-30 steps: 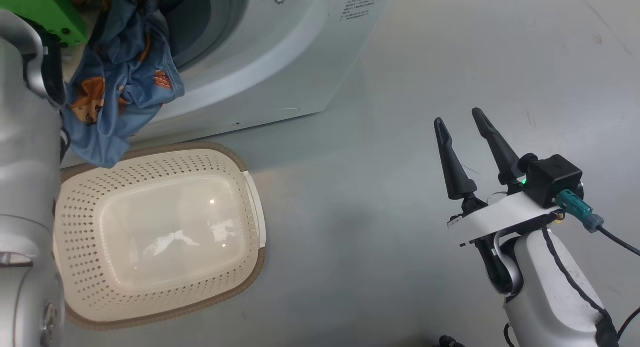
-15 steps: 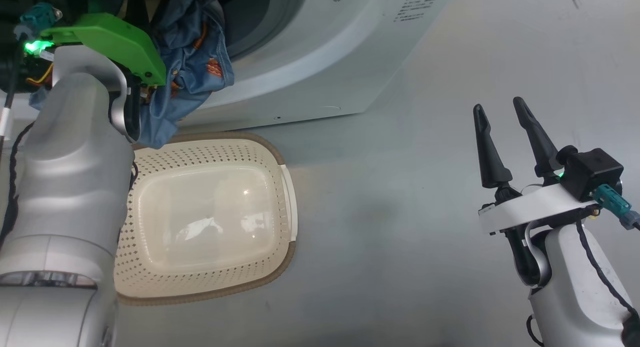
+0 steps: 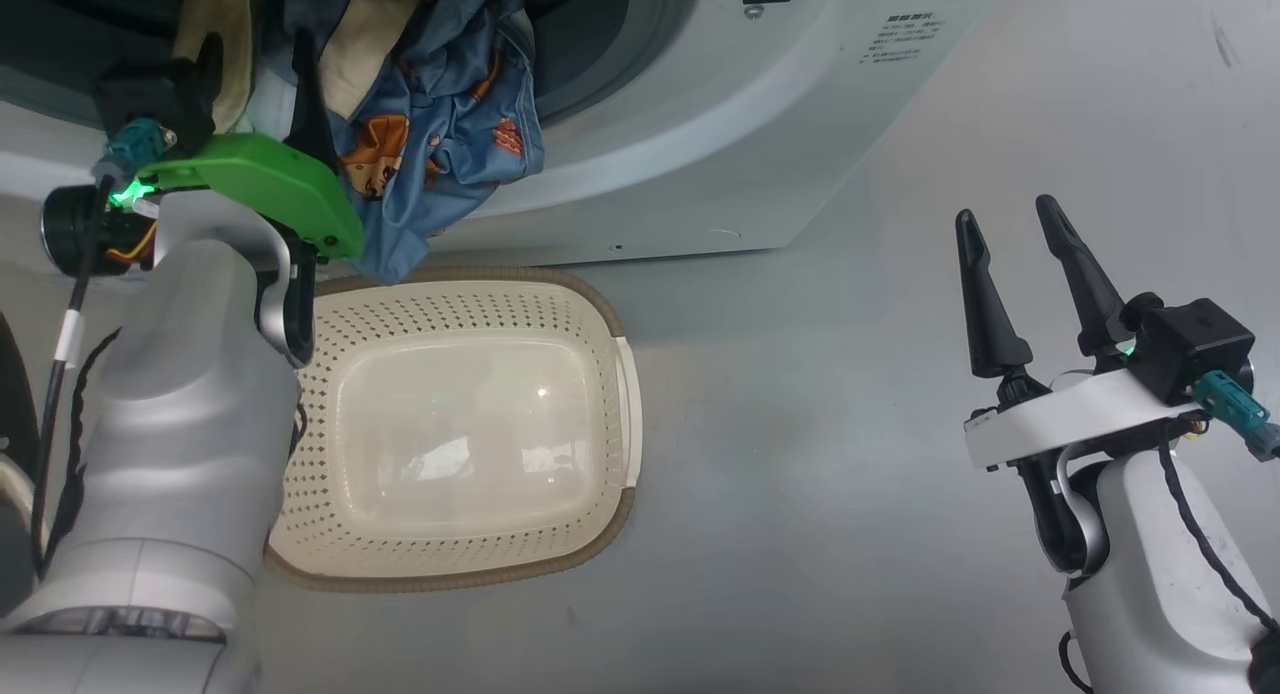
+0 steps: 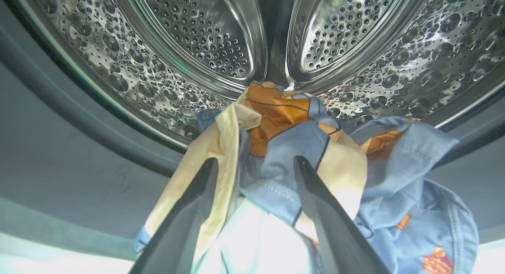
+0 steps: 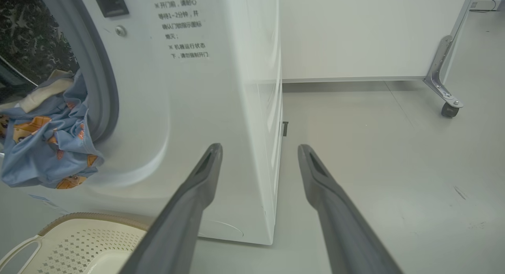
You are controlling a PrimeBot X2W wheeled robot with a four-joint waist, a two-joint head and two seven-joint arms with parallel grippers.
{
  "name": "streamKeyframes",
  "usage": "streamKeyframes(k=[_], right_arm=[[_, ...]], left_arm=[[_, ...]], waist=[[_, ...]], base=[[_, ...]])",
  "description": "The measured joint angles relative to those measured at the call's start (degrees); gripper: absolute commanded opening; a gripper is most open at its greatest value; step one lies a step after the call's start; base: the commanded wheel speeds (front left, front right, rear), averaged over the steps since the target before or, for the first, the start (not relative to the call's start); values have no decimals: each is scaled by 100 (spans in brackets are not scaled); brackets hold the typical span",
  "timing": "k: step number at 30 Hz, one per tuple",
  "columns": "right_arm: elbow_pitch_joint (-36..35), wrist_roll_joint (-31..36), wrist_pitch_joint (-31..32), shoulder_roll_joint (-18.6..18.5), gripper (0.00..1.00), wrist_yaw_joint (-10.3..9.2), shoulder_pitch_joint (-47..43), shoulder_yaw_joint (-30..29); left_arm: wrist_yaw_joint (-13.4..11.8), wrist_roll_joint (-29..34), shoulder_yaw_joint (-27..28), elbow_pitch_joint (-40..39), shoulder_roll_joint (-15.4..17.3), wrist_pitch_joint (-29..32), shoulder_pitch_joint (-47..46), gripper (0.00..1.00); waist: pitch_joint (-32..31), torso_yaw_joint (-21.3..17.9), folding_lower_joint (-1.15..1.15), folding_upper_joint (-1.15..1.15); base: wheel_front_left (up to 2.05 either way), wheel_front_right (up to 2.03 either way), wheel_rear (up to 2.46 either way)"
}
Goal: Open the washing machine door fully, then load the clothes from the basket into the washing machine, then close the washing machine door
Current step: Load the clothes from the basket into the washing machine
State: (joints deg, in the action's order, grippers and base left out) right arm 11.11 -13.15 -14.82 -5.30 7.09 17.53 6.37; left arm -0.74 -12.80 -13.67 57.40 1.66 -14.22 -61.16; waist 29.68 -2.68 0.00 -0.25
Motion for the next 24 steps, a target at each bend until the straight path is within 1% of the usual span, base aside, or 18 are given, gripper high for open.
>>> streamKeyframes(k=[11, 15, 24], right_arm=[[0, 1, 1, -7, 100, 0, -87, -22], [2, 2, 0, -9, 100, 0, -104, -45], [-16, 3, 1, -20, 100, 0, -148, -112]], left_arm=[[9, -137, -118, -353, -25, -18, 580, 100], [9, -187, -120, -709, -27, -18, 823, 100], [9, -193, -183, -1193, -31, -18, 1382, 100]], waist=[[-93, 70, 0, 0], [-143, 99, 0, 0], [-201, 149, 0, 0]], base=[[0, 0, 0], [0, 0, 0], [0, 0, 0]])
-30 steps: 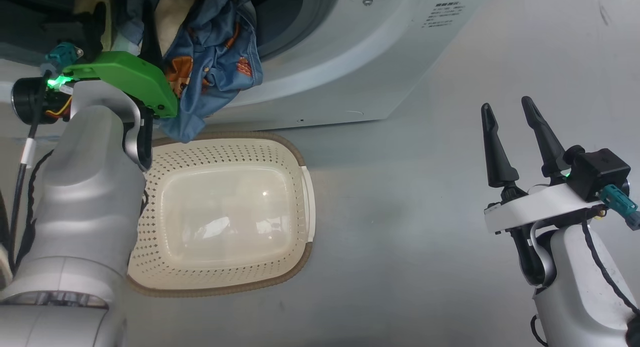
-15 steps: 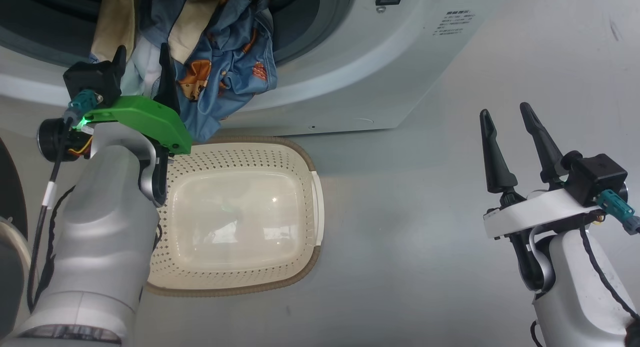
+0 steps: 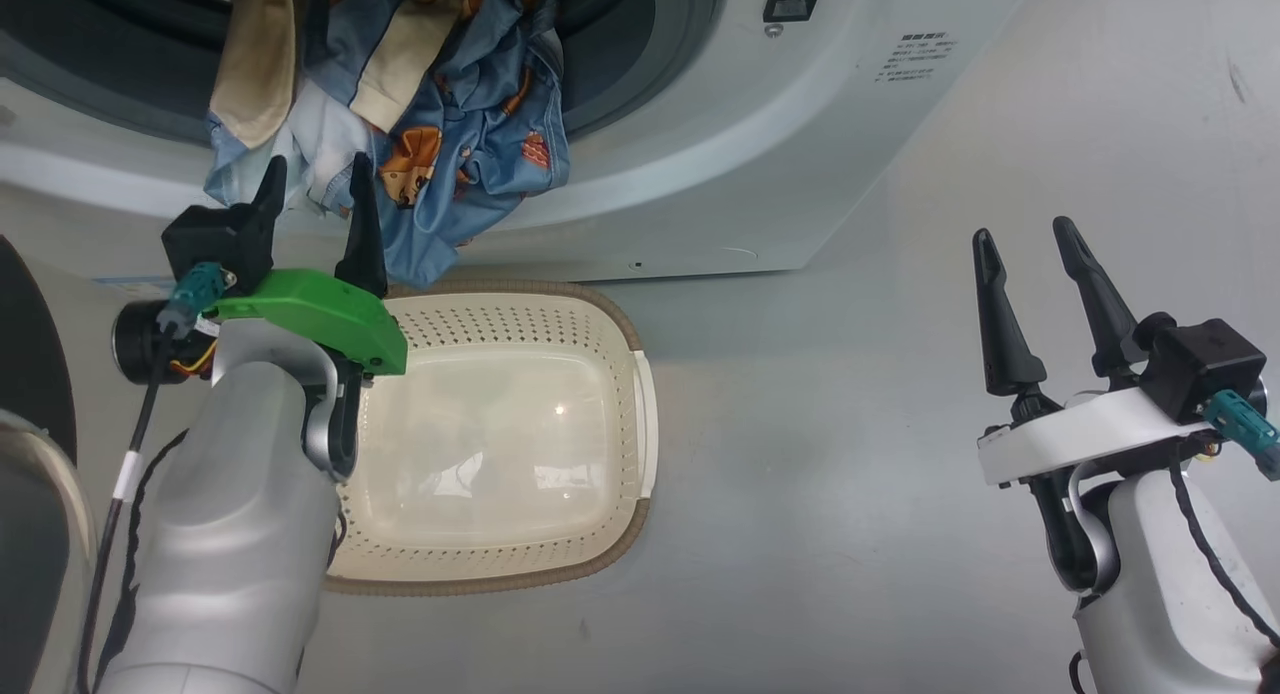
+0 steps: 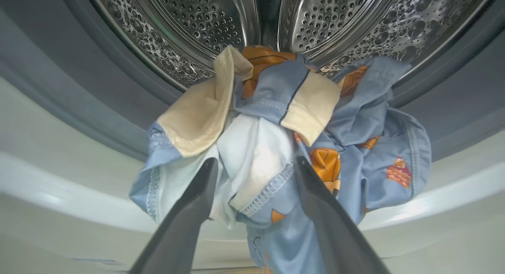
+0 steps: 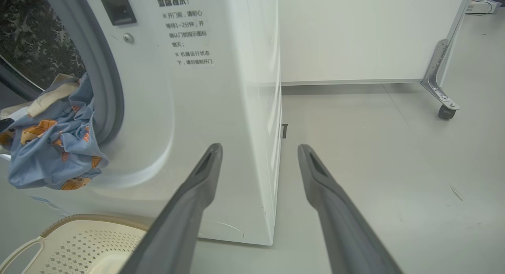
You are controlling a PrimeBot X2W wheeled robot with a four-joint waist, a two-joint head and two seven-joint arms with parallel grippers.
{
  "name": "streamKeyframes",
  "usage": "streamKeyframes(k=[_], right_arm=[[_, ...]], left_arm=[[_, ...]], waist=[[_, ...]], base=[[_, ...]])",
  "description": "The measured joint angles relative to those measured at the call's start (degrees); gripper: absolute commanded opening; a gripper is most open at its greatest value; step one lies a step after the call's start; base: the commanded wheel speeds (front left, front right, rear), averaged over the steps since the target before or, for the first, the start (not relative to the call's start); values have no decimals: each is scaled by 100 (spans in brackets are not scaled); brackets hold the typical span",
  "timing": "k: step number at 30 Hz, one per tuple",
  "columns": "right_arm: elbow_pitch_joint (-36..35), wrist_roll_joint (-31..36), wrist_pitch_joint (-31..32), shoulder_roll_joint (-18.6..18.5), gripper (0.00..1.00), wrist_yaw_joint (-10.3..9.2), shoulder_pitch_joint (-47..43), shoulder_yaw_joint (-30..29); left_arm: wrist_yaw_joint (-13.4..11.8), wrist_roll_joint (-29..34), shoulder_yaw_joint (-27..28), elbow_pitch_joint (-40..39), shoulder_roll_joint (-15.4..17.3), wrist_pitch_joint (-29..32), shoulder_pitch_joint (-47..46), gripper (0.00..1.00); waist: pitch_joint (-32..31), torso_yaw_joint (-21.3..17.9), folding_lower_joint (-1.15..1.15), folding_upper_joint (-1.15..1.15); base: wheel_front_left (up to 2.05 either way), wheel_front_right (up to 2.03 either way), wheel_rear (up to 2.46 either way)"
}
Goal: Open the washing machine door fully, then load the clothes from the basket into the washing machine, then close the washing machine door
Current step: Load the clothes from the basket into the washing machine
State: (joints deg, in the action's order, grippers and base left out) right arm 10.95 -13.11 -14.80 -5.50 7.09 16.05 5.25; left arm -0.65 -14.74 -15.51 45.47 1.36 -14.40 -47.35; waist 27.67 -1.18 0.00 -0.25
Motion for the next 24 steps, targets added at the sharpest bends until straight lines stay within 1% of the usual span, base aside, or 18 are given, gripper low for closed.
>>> streamKeyframes(k=[9, 12, 24], right_arm=[[-24, 14, -1, -14, 100, 0, -88, -73], [-33, 19, -1, -16, 100, 0, -105, -89], [-54, 45, -1, -20, 100, 0, -236, -171]], left_arm=[[-13, -93, 58, -695, 1, -1, 701, 100], [-112, -94, 87, -913, 2, -1, 885, 100], [-254, -93, 108, -1646, 4, -1, 1651, 100]], waist=[[-55, 65, 0, 0], [-63, 77, 0, 0], [-105, 105, 0, 0]], base=[[0, 0, 0], [0, 0, 0], [0, 0, 0]])
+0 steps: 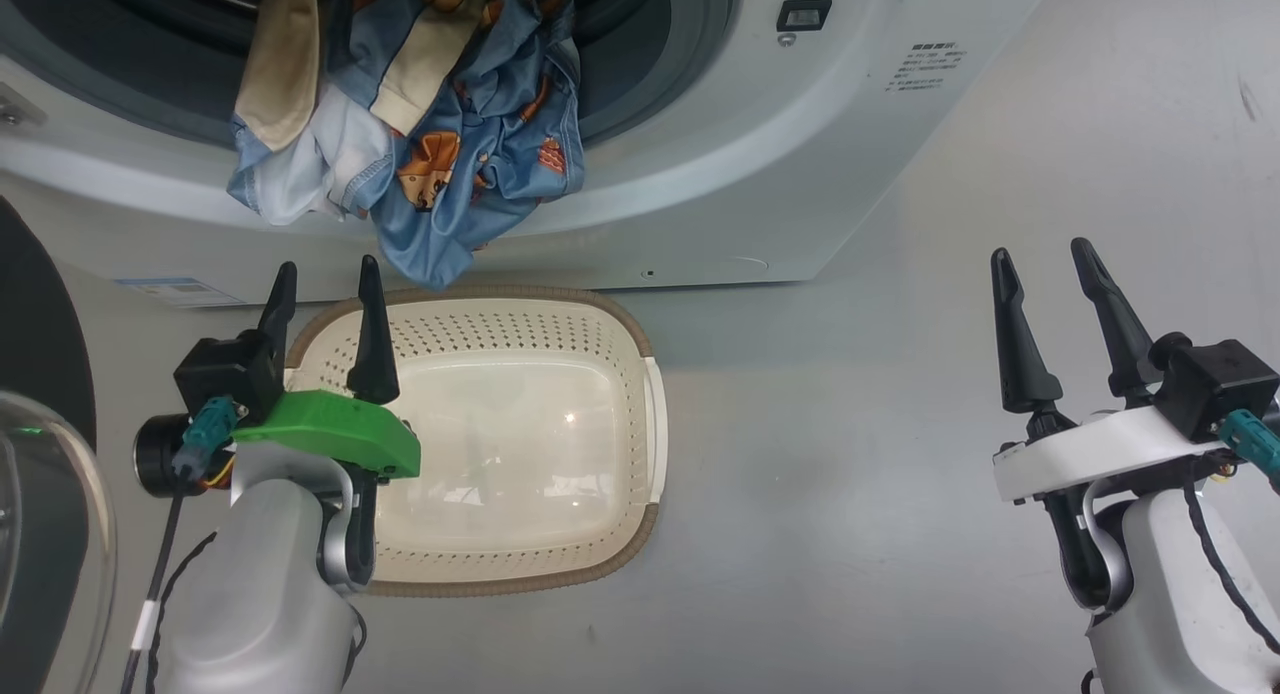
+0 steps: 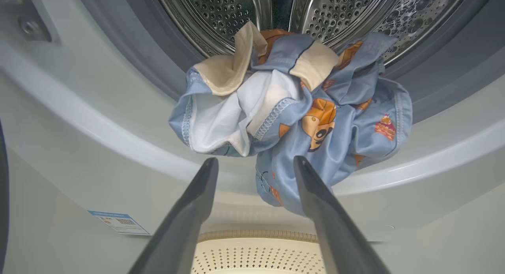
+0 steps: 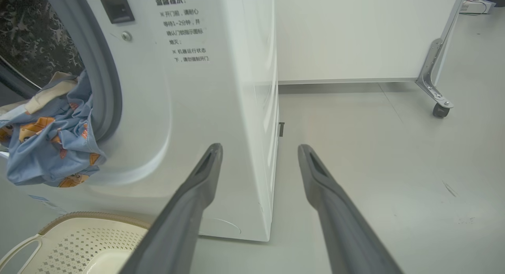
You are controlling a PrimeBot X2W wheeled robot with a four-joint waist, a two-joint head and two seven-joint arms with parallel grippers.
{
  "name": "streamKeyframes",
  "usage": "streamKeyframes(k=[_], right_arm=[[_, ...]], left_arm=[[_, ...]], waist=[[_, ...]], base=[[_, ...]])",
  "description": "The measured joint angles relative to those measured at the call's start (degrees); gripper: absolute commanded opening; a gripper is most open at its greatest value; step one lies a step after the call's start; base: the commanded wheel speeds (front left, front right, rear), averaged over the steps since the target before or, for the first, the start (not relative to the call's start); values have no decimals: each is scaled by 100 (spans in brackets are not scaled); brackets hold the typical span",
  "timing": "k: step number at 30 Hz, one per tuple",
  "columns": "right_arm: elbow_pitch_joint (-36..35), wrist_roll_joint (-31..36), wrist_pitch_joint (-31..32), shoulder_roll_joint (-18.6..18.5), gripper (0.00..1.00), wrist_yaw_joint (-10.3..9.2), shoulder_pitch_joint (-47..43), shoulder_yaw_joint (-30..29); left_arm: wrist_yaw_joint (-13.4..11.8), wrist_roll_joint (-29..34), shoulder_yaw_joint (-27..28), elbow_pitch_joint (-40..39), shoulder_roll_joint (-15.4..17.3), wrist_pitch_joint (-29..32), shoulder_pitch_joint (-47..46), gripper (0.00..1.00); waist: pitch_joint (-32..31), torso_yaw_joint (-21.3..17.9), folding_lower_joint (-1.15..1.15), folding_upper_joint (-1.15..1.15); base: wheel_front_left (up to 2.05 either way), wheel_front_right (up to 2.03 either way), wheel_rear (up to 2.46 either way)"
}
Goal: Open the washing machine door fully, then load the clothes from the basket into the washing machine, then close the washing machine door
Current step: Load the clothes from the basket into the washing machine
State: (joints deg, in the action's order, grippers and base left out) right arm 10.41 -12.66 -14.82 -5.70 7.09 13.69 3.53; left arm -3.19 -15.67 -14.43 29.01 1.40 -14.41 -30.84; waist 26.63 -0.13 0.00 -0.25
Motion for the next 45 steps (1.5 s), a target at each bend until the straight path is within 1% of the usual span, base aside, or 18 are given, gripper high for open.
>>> streamKeyframes(k=[10, 23, 45], right_arm=[[-12, 1, 1, 0, 100, 0, -87, -16], [-43, 1, 1, 9, 100, 0, -91, -19], [-57, 1, 0, 19, 100, 0, -91, -12]], left_arm=[[-78, 60, -27, -655, 7, 0, 422, 100], [-158, 78, -29, -1230, 43, 0, 862, 100], [-212, 112, -18, -1858, 108, 133, 1197, 100]], waist=[[-46, 31, 0, 0], [-14, 35, 0, 0], [56, -5, 0, 0]], base=[[0, 0, 0], [0, 0, 0], [0, 0, 0]])
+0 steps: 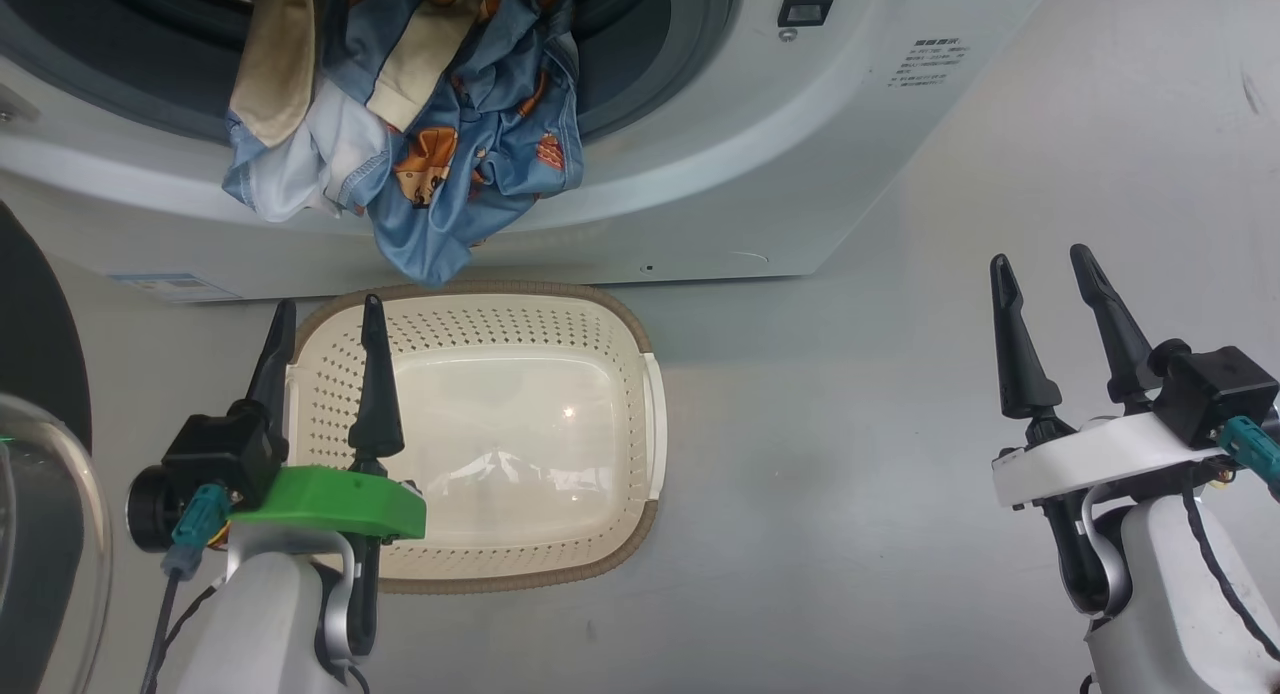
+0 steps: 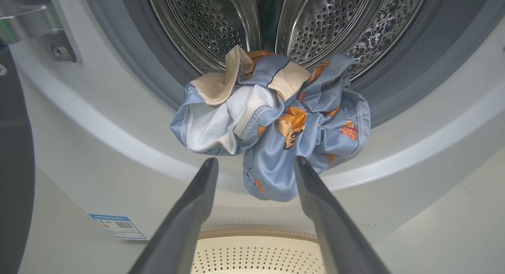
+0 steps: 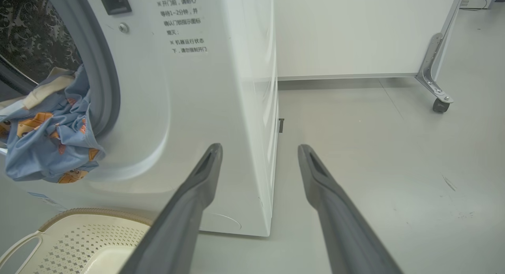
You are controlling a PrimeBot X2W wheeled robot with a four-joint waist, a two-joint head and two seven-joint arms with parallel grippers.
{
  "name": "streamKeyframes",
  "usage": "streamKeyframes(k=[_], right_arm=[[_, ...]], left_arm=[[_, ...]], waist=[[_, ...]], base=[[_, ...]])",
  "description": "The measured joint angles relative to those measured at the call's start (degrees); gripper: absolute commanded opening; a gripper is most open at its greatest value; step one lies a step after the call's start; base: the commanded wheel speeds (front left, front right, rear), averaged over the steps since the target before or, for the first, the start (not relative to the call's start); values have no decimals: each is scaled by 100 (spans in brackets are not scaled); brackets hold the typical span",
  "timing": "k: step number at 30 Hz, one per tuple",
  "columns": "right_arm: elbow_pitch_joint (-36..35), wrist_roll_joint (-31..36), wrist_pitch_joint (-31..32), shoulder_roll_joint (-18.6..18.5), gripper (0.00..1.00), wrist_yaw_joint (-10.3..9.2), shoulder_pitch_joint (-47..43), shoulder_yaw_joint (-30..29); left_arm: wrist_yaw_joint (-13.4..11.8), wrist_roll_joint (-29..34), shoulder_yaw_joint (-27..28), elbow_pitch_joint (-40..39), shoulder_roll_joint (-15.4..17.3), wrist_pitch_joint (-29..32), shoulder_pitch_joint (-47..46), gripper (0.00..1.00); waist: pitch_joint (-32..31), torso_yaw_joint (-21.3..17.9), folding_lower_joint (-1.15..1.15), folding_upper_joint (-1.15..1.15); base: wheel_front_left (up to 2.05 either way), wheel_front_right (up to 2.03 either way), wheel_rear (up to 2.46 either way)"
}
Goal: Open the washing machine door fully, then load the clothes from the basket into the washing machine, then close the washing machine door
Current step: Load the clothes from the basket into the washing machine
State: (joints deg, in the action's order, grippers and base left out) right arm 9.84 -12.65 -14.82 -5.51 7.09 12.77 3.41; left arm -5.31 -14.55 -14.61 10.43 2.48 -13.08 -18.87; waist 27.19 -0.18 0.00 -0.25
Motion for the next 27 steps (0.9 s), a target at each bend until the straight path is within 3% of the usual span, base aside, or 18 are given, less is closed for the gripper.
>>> streamKeyframes(k=[27], right_arm=[[-1, 0, 1, 37, 100, 0, 15, 75]], left_arm=[[-40, 192, -15, -297, 288, 356, 32, 100]], waist=[[96, -179, 0, 0]], base=[[0, 0, 0]])
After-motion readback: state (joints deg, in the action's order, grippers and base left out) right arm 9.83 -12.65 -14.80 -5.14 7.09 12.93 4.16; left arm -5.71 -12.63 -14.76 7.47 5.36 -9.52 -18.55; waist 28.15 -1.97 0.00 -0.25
